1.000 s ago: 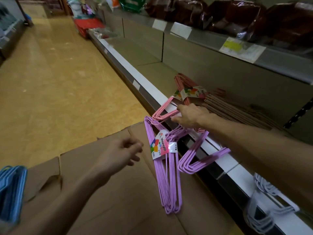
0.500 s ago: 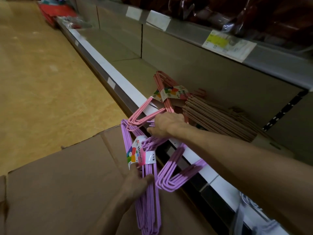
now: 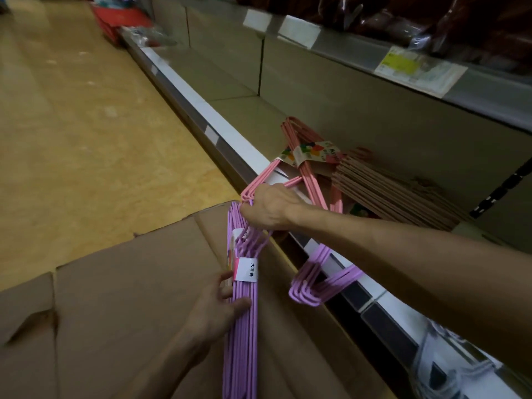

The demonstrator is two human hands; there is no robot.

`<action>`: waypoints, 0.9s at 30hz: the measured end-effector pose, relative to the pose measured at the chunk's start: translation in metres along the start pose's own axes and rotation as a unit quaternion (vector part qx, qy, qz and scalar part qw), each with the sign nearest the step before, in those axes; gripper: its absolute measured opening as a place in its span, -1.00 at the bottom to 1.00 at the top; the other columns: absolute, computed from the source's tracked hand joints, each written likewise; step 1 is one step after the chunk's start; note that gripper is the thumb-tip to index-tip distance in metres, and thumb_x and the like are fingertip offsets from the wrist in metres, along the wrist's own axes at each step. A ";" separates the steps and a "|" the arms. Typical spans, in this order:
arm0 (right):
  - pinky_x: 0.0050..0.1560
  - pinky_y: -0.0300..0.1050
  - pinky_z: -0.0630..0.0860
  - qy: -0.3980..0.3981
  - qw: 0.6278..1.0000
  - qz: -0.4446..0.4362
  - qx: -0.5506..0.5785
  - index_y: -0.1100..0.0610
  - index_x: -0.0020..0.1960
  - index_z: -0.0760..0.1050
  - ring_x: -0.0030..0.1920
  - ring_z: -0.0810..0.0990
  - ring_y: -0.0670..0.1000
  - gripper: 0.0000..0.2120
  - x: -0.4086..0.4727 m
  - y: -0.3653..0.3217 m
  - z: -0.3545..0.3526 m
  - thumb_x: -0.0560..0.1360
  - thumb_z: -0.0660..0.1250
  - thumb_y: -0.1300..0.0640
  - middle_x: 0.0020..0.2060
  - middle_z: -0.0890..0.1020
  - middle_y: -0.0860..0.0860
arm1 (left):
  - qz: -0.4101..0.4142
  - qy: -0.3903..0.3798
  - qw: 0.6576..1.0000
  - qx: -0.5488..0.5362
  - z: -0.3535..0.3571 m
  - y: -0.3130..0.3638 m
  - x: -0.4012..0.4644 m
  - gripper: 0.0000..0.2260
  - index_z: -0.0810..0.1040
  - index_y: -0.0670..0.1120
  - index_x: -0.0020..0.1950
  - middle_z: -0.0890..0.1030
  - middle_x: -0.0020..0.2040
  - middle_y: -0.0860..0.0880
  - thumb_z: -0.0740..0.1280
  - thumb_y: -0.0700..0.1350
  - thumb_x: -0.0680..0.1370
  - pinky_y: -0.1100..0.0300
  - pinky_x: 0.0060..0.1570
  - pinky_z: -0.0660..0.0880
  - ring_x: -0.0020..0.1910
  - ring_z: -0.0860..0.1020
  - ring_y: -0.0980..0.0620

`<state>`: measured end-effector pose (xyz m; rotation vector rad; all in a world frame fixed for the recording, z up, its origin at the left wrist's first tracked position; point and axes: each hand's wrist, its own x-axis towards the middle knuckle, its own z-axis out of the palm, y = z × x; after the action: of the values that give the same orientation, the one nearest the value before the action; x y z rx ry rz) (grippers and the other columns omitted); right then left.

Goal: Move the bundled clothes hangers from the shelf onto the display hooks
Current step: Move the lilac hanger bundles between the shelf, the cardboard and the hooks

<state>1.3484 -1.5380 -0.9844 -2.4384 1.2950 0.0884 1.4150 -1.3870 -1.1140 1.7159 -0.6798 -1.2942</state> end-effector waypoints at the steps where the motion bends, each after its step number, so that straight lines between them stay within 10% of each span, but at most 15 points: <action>1: -0.42 -0.04 0.60 -0.005 0.999 -0.002 0.032 0.17 -0.30 0.49 -0.41 0.66 0.13 -0.65 -0.004 -0.007 0.002 0.56 0.22 -0.01 -0.38 0.59 0.09 | -0.001 0.001 1.000 0.003 -0.009 -0.001 -0.006 -0.47 0.32 -0.02 0.44 0.64 -0.02 0.08 0.41 -0.27 0.53 0.25 -0.35 0.59 -0.27 0.67 0.21; 27: -0.31 0.08 0.69 -0.092 0.944 -0.104 0.301 0.39 -0.14 0.57 -0.39 0.71 0.20 -0.72 -0.059 -0.199 0.073 0.57 0.25 0.18 -0.34 0.69 0.23 | -0.020 0.168 0.972 0.163 -0.185 -0.036 -0.173 -0.37 0.22 0.05 0.53 0.60 0.08 -0.03 0.44 -0.11 0.53 0.21 -0.21 0.58 -0.09 0.63 0.06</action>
<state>1.4844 -1.3648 -0.9797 -1.9635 0.8194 -0.1178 1.5329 -1.1708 -1.0453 2.1620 -0.6860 -0.9181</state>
